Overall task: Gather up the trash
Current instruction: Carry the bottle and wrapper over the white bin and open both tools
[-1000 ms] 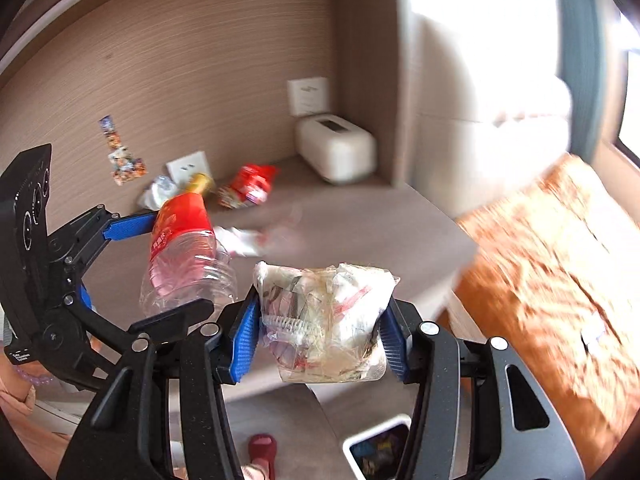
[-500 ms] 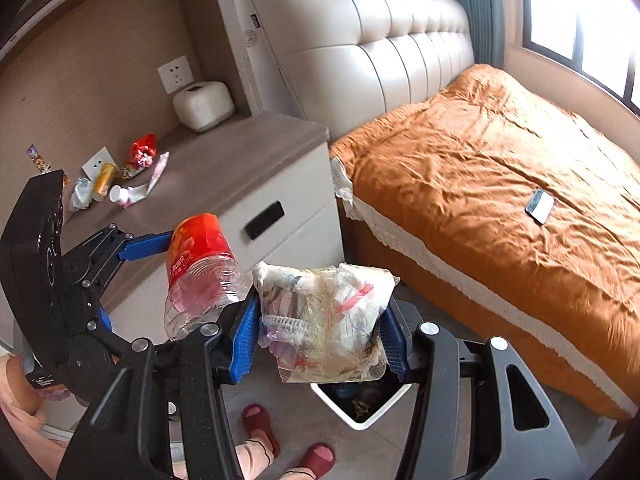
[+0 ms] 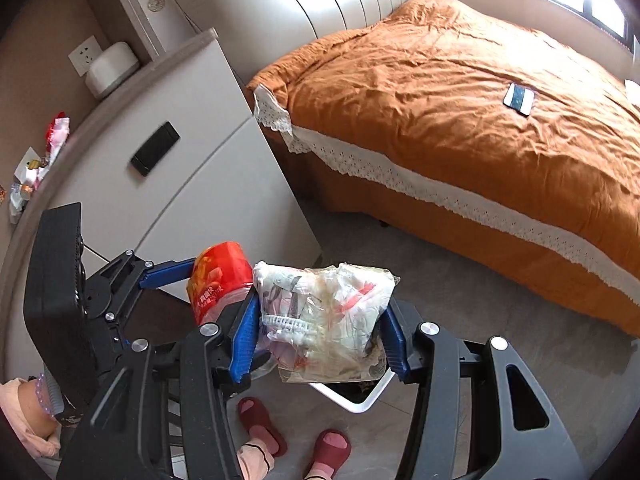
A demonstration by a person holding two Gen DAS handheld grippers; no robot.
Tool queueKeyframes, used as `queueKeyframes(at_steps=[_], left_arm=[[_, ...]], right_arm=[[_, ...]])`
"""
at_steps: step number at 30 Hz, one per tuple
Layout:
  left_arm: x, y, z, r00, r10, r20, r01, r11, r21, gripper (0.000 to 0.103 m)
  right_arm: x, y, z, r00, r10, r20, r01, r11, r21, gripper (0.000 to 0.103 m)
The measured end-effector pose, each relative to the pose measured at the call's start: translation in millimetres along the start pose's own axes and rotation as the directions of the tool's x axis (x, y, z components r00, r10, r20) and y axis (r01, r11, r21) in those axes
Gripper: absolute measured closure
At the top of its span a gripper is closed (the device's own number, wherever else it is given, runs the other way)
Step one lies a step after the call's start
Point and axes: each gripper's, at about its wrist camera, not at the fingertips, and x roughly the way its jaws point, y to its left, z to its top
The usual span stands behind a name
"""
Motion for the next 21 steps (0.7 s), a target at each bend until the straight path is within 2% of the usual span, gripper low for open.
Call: queueKeyframes(at_steps=[8,10,11,12,15,18,21], left_arm=[[119,-6,-50,0.996,-0.069,-0.055,0.069,0.998,0.009,0.004],[142,-3,-64,0.991,-0.1,-0.086,0.098,0.995,-0.022,0.004],[154,1,-72,0.989,-0.105,-0.104,0.101,0.994,-0.048,0.004],[161,3,-78,0.988,-0.101,-0.117,0.095,0.994,-0.062,0.004],[180,4,-95,0.986,-0.076,-0.151,0.07,0.997,-0.039,0.004],[187,1,-103,0.982,-0.077,-0.173,0.077,0.997,-0.012,0.004],[183,-7,-100,0.985,-0.083,-0.151,0.089,0.995,0.034,0.004]], right_arm=[[115,-31,-52,0.995,0.032,-0.093,-0.029,0.999,0.032,0.048],[147,-39,-67,0.989,0.017,-0.15,-0.014,1.0,0.024,0.035],[158,-44,-73,0.985,-0.017,-0.171,0.021,1.0,0.02,0.01],[169,-49,-81,0.983,-0.02,-0.181,0.024,1.0,0.019,0.004],[189,-58,-99,0.977,-0.006,-0.213,0.013,0.999,0.03,0.004],[199,-57,-109,0.971,-0.041,-0.237,0.043,0.999,0.004,0.004],[206,-53,-117,0.965,-0.077,-0.251,0.071,0.997,-0.031,0.004]])
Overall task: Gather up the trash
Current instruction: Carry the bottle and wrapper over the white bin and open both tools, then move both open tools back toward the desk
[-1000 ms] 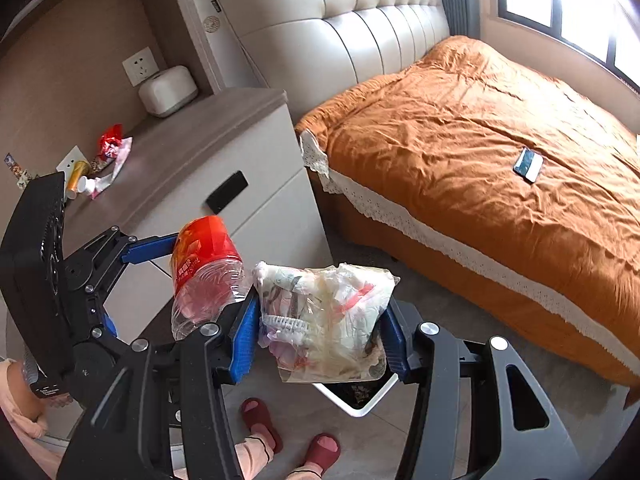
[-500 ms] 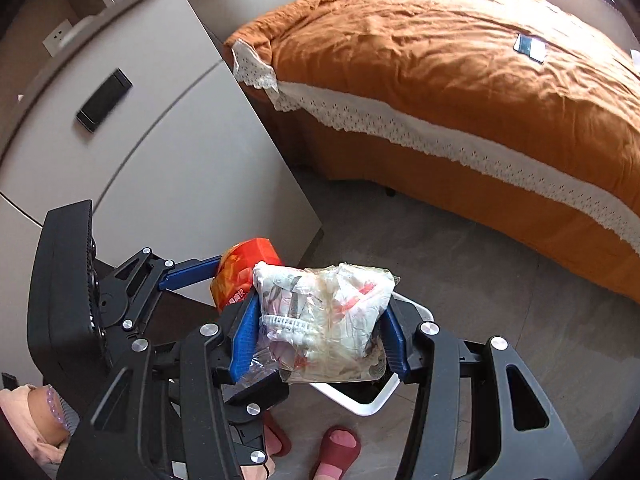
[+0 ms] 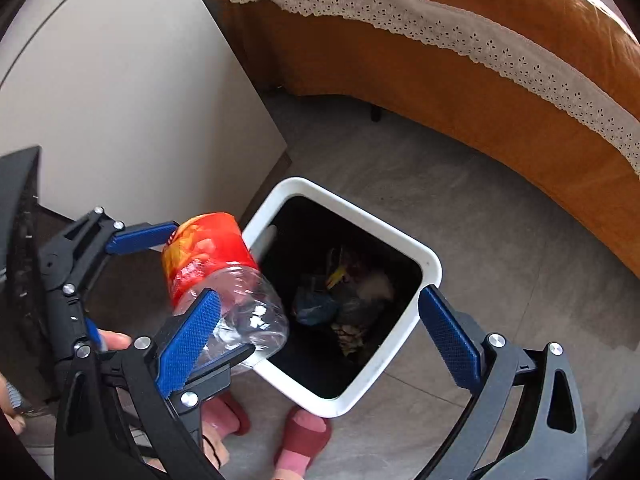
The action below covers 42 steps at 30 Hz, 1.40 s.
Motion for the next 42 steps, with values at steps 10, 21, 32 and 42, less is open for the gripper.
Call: queueKeyframes(at_steps=[10,21,32,42], left_arm=[[-18,-4,7,0.999,0.009,0.038,-0.009,1.0,0.003,0.004],[-127,-2,27,0.994,0.082,0.068,-0.079,0.996,-0.049,0.004],[-321,16,60,0.956,0.206,0.208,-0.159,0.962,-0.221,0.004],[-462,79,38,0.855,0.456,0.248,-0.328,0.845,-0.422,0.004]], right_arm=[[-2,-1,10,1.0,-0.006,-0.004,0.006,1.0,-0.002,0.004],[-120,25,25,0.996,0.026,0.081,-0.029,0.999,0.026,0.004],[-295,105,62,0.955,0.123,0.27,-0.106,0.992,-0.075,0.004],[-377,201,122,0.874,0.298,0.383,-0.188,0.936,-0.297,0.004]])
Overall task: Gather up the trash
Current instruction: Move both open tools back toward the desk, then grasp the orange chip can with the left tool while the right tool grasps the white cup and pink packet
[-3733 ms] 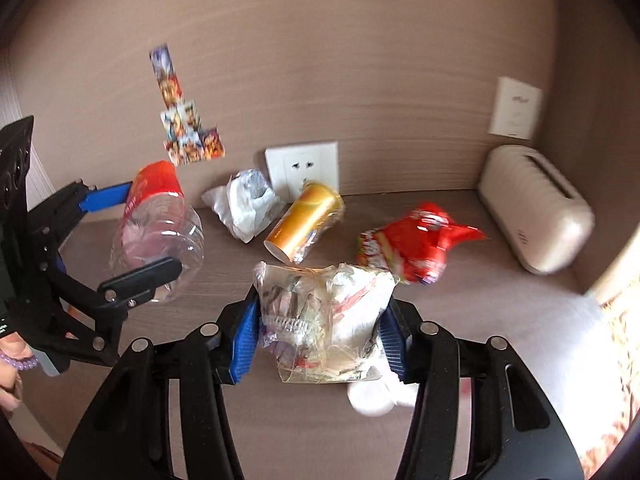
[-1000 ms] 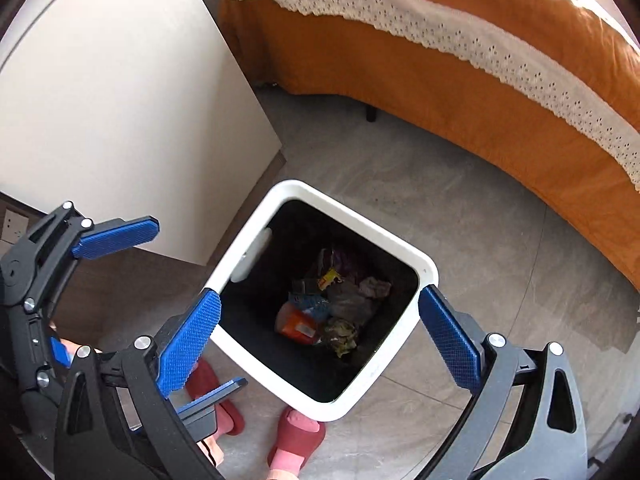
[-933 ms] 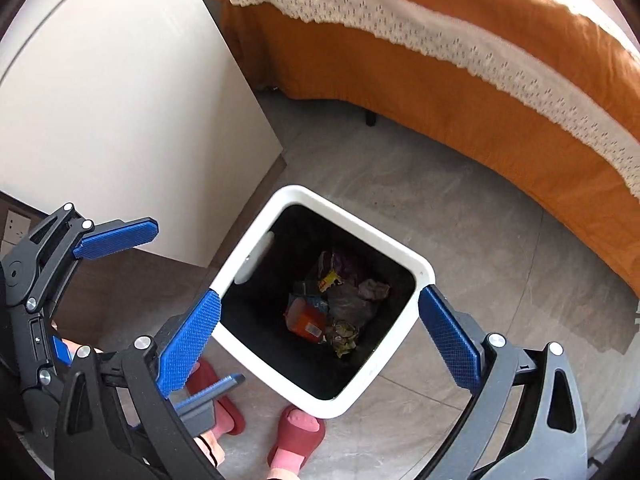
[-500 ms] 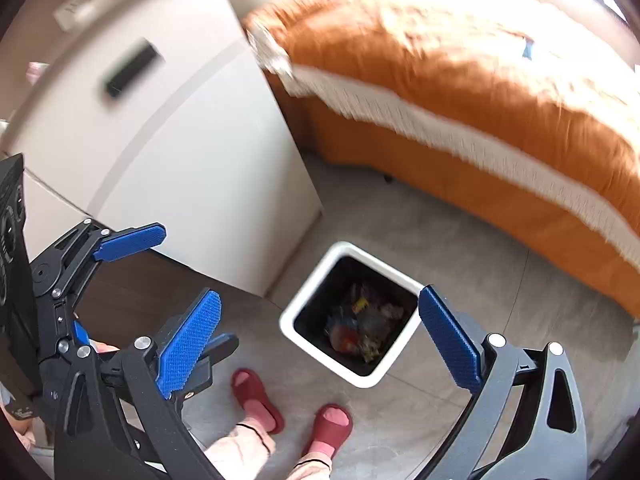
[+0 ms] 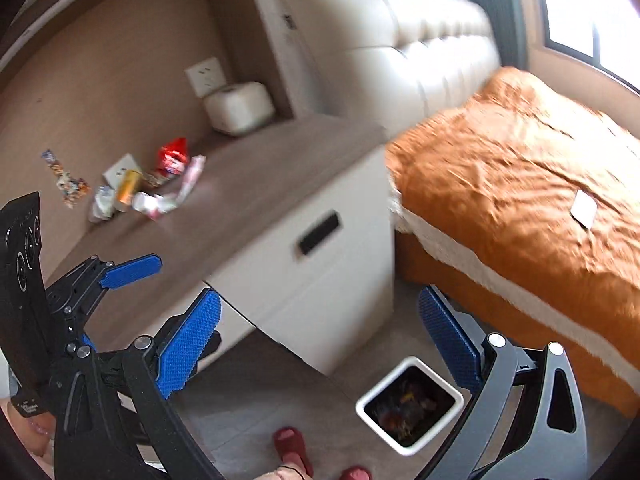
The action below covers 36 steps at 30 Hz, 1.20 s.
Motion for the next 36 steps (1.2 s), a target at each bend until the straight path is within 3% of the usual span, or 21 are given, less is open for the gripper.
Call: queueKeyframes(at_steps=[5,11,15,21,25,27,32,36], left_arm=[[-28,67,13,0.99,0.139,0.024,-0.136,0.988,-0.077,0.004],[-52,148,10,0.958,0.287,0.026,-0.278,0.944,-0.177,0.004],[-57,198,4,0.941,0.338,0.006,-0.327,0.916,-0.232,0.004],[-43,252,4,0.933,0.361,-0.003,-0.349,0.9,-0.26,0.004],[-20,283,11,0.937,0.348,-0.017,-0.339,0.899,-0.277,0.004],[-4,300,15,0.939,0.34,-0.04,-0.337,0.898,-0.282,0.004],[32,331,20,0.946,0.312,-0.084,-0.323,0.907,-0.268,0.004],[55,345,24,0.949,0.296,-0.108,-0.314,0.916,-0.25,0.004]], right_arm=[[21,53,38,0.995,0.094,0.017,-0.092,0.991,-0.093,0.004],[47,109,60,0.985,0.174,0.005,-0.17,0.97,-0.172,0.004],[72,143,67,0.977,0.212,-0.017,-0.211,0.951,-0.228,0.004],[120,187,70,0.968,0.245,-0.056,-0.25,0.92,-0.303,0.004],[156,213,71,0.965,0.246,-0.092,-0.263,0.904,-0.338,0.005],[175,226,72,0.966,0.23,-0.121,-0.259,0.895,-0.364,0.017],[212,245,74,0.968,0.175,-0.178,-0.233,0.886,-0.4,0.027],[228,248,76,0.965,0.155,-0.21,-0.228,0.89,-0.395,0.043]])
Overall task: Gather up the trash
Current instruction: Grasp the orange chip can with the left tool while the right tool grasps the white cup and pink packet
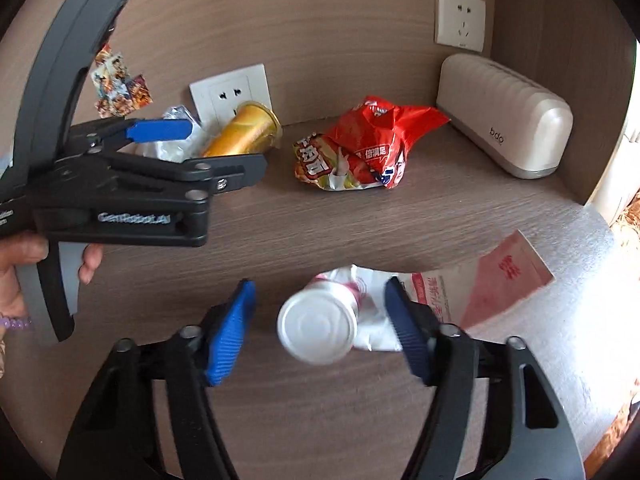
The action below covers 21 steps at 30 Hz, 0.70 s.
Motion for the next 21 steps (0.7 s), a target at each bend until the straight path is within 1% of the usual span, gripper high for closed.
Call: queueKeyframes(at_steps=[1,2,4,5,6,7,8,9,10,12,15,21], left_arm=[[6,2,1,1.0,-0.011,-0.015,0.011,1.0,-0.004,0.004],[11,3,1,1.0,-0.009,-0.027,0.009,1.0,-0.008,0.004],[24,6,1,0.998,-0.031,-0.063,0.03,0.999,-0.018,0.004],[29,7,2,0.996,-0.039,-0.076,0.038,0.999,-0.024,0.006],[37,8,1,0.993,-0.048,-0.11,0.045,0.999,-0.027,0.017],[42,8,0,0.991,-0.049,-0.128,0.046,0.999,-0.027,0.03],[44,11,0,0.991,-0.064,-0.121,0.059,0.997,-0.048,0.04],[43,12,1,0.991,-0.061,-0.121,0.055,0.997,-0.047,0.052],[43,11,2,0.991,-0.062,-0.121,0.059,0.998,-0.034,0.059],[39,6,3,0.993,-0.048,-0.111,0.048,0.999,-0.01,0.06],[29,-1,0,0.995,-0.047,-0.087,0.048,0.999,0.012,0.062],[-8,-17,-2,0.999,-0.034,-0.027,0.035,0.998,0.042,0.062]], right_arm=[[3,0,2,1.0,-0.001,-0.01,0.001,1.0,0.0,0.045],[4,0,3,1.0,-0.01,-0.005,0.01,1.0,-0.005,0.055],[7,0,5,1.0,-0.026,-0.011,0.026,1.0,-0.008,0.06],[7,-1,6,1.0,-0.025,-0.008,0.025,1.0,-0.004,0.065],[7,-1,7,1.0,-0.031,-0.003,0.031,1.0,-0.008,0.068],[7,0,8,0.999,-0.044,0.001,0.044,0.999,-0.013,0.068],[6,-1,8,0.999,-0.049,0.007,0.049,0.999,-0.012,0.068],[6,-1,9,0.999,-0.049,0.008,0.049,0.999,-0.007,0.068],[6,-2,10,0.998,-0.064,-0.004,0.064,0.998,0.003,0.069],[0,-5,11,0.998,-0.067,0.002,0.067,0.998,0.02,0.07],[-11,-10,12,0.998,-0.064,0.008,0.063,0.997,0.049,0.07],[-42,-13,11,0.996,-0.073,0.05,0.07,0.996,0.062,0.07]])
